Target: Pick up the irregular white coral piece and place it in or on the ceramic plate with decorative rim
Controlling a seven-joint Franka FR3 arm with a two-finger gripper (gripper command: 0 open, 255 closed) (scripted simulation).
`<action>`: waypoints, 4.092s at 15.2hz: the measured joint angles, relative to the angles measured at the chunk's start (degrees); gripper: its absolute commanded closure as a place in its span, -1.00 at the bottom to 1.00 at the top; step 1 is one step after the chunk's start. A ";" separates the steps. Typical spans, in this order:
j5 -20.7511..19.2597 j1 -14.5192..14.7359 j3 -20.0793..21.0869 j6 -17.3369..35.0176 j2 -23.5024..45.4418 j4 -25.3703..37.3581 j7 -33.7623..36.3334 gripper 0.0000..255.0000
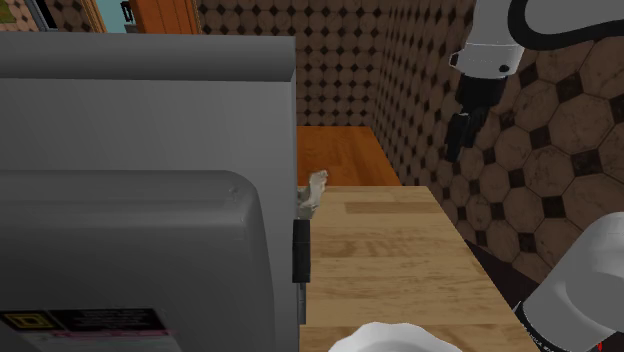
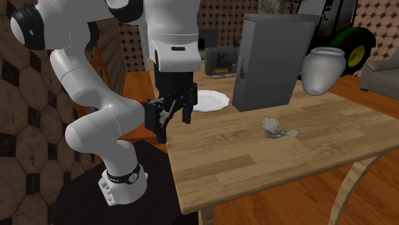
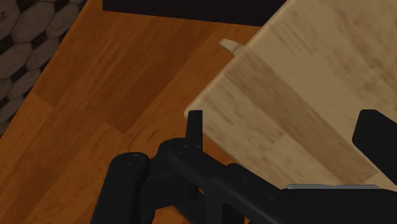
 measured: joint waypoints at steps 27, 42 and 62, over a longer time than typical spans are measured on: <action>3.40 8.23 17.56 7.25 51.03 39.17 19.28 -1.00; 1.80 10.65 18.90 11.57 58.61 41.73 21.99 -1.00; -6.56 12.57 20.32 23.07 39.02 22.94 50.62 -1.00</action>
